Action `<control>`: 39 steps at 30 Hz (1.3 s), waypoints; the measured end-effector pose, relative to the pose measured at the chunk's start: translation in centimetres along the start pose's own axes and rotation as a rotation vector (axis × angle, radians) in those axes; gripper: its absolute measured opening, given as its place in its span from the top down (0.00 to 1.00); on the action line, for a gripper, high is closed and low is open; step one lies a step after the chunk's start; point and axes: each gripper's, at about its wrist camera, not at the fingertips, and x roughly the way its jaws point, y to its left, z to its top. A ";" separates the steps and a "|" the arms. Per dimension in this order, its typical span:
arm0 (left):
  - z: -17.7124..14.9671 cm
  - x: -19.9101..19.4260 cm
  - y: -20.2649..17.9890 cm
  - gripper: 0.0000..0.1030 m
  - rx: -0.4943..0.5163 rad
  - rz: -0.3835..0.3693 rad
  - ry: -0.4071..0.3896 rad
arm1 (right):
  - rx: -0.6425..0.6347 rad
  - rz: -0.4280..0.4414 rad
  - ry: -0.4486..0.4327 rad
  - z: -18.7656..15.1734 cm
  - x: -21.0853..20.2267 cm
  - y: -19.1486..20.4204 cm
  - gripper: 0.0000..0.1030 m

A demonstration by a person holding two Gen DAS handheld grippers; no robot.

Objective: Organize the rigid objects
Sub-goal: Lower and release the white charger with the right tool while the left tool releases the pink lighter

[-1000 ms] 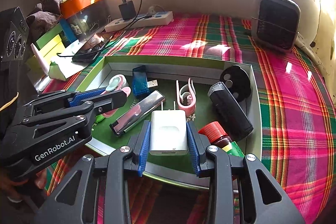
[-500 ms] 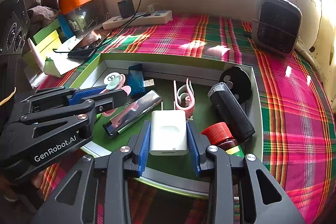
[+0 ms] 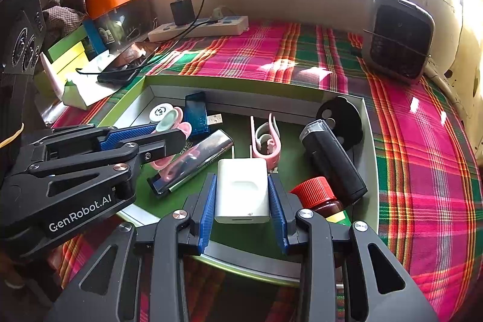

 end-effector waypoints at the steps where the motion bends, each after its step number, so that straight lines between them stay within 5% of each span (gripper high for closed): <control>1: 0.0 0.0 0.0 0.83 0.002 0.000 -0.001 | 0.000 0.000 0.000 0.0 0.0 0.0 0.66; 20: -0.4 -0.6 -0.2 0.74 0.000 0.001 -0.012 | 0.013 0.004 -0.010 -0.1 -0.3 0.0 0.65; 39: -2.3 -6.1 -1.3 0.68 0.007 0.016 -0.085 | 0.026 -0.041 -0.072 -1.3 -4.2 0.8 0.55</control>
